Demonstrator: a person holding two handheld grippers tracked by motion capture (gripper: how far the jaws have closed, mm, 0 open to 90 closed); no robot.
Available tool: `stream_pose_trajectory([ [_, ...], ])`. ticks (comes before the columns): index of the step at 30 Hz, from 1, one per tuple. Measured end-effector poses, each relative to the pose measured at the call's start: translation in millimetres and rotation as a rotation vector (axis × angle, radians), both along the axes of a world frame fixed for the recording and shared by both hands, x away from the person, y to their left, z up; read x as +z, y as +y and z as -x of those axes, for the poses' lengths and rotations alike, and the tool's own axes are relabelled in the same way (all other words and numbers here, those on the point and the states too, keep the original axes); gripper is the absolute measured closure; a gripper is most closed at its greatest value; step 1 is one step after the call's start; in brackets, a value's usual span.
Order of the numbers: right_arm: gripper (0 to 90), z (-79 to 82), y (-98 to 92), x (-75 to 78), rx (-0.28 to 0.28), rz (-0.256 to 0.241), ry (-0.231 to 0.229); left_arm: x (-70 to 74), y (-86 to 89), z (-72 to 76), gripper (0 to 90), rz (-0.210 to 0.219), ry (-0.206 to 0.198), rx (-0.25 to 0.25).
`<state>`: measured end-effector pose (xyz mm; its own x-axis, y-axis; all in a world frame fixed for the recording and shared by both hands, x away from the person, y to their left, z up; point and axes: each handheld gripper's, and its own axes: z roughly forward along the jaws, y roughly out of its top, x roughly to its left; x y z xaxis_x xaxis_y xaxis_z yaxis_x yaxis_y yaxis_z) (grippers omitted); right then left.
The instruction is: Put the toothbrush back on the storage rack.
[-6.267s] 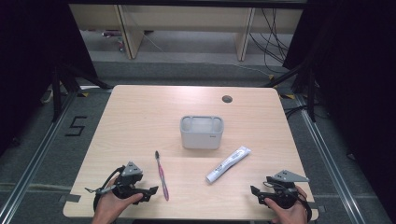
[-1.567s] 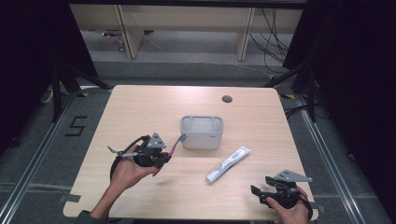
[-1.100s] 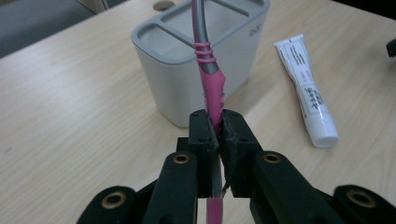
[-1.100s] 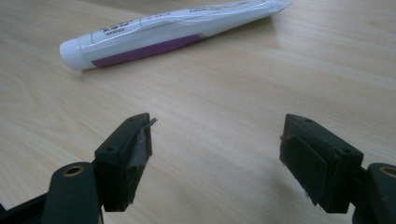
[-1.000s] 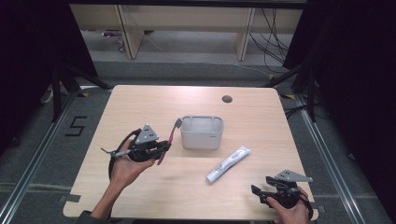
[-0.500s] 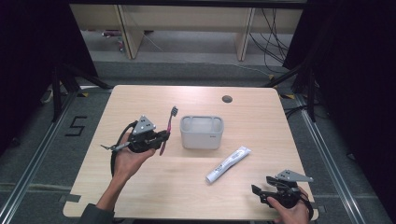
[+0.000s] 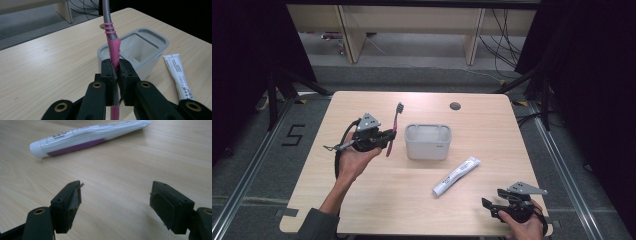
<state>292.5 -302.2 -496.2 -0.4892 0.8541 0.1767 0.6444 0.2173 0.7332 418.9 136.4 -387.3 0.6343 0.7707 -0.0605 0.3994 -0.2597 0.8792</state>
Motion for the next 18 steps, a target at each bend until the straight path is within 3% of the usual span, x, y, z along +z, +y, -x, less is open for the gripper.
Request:
stream_pose_trajectory([
  [3, 25.6, 1.1, 1.1, 0.3, -0.011, -0.014, 0.019, 5.1, -2.4, -4.5, 82.8, 0.001, -0.002, 0.006],
  [6, 25.6, -0.2, -0.3, 0.0, 0.001, 0.002, -0.002, 10.4, -5.6, -8.2, 82.8, -0.013, -0.004, 0.006],
  [7, 25.6, 1.4, 1.7, 0.3, -0.016, -0.020, 0.028, 12.9, -9.0, -10.2, 82.8, -0.012, -0.005, 0.003],
  [13, 25.6, 1.5, 1.7, 0.3, -0.019, -0.021, 0.021, 18.5, -16.3, -14.7, 82.8, -0.040, -0.009, -0.006],
  [14, 25.6, 0.2, -0.6, 0.5, -0.005, 0.008, -0.006, 20.1, -19.5, -16.2, 82.8, -0.032, -0.011, -0.006],
  [16, 25.6, 0.1, -0.6, 0.5, -0.004, 0.008, -0.006, 21.0, -20.6, -16.8, 82.8, -0.041, -0.016, -0.009],
  [18, 25.6, 1.4, 1.6, 0.2, -0.018, -0.020, 0.022, 22.3, -24.1, -17.4, 82.8, -0.038, -0.014, -0.011],
])
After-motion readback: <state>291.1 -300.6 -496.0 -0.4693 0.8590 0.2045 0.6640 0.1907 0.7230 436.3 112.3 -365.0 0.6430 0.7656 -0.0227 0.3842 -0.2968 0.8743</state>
